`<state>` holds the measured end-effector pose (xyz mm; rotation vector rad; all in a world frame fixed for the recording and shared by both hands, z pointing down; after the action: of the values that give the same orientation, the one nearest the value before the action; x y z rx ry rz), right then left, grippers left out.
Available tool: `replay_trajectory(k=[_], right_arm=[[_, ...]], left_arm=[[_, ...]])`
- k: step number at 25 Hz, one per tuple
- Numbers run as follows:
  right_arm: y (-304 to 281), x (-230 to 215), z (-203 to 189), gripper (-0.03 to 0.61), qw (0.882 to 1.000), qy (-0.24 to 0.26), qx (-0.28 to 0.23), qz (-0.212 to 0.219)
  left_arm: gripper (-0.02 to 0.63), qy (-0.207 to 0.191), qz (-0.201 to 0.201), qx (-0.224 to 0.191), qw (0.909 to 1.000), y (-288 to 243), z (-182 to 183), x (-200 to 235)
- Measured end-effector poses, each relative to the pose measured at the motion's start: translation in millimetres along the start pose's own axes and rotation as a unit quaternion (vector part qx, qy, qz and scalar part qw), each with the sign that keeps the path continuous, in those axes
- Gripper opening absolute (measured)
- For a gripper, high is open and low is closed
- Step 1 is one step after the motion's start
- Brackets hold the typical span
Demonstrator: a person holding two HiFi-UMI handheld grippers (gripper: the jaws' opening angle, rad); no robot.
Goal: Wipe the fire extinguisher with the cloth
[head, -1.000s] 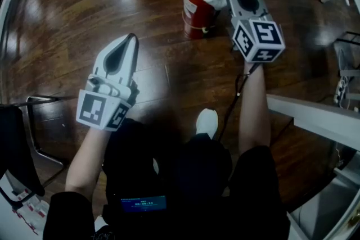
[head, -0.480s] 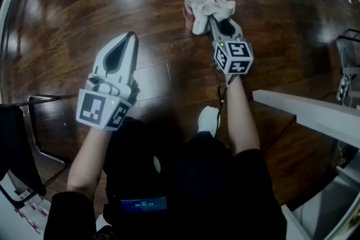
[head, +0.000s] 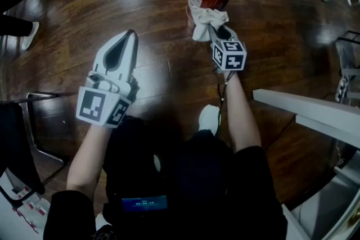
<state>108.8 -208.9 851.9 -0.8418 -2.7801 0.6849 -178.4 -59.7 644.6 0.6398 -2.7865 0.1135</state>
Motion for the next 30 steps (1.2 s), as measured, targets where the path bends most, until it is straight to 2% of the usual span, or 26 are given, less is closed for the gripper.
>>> replay_trajectory(k=[6, 10, 13, 22, 24, 26, 30], right_arm=[[46.2, 5.3, 40.1, 0.095, 0.997, 0.011, -0.078, 0.000], [112.3, 8.5, 76.9, 0.095, 0.988, 0.005, -0.153, -0.007], [159.4, 15.8, 90.3, 0.095, 0.981, 0.009, -0.195, -0.019], [190.9, 11.9, 93.9, 0.095, 0.979, 0.019, -0.200, -0.043], [201.1, 9.6, 106.2, 0.095, 0.980, 0.021, -0.194, -0.049], [223.8, 9.1, 128.9, 0.095, 0.981, 0.025, -0.183, -0.054], [296.8, 19.2, 195.8, 0.095, 0.984, 0.036, -0.168, -0.052]], left_arm=[[0.002, 0.007, -0.005, -0.001, 1.0000, -1.3, -3.8, 4.2], [0.002, 0.009, -0.011, -0.006, 0.9999, -8.6, -6.9, 6.0], [0.002, 0.006, -0.018, -0.004, 0.9998, -17.6, -13.8, 7.8], [0.003, 0.015, -0.016, 0.007, 0.9997, -35.2, -22.6, 5.2], [0.003, 0.016, -0.010, 0.016, 0.9997, -36.3, -9.1, 1.9], [0.002, 0.026, -0.011, 0.022, 0.9994, -32.5, 19.3, -8.4], [0.002, 0.040, -0.012, 0.040, 0.9983, -11.6, 105.4, -42.3]])
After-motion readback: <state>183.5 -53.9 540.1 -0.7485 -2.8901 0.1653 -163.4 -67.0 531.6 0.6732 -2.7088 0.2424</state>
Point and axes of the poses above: the fingertips, and each gripper's own axes: y backward along the fingers, x to its left, z out of its top, the point moved 9 cm from there along y, backward along the fingers, and after that the axes turned 9 degrees about y, right-handed, at the moved point
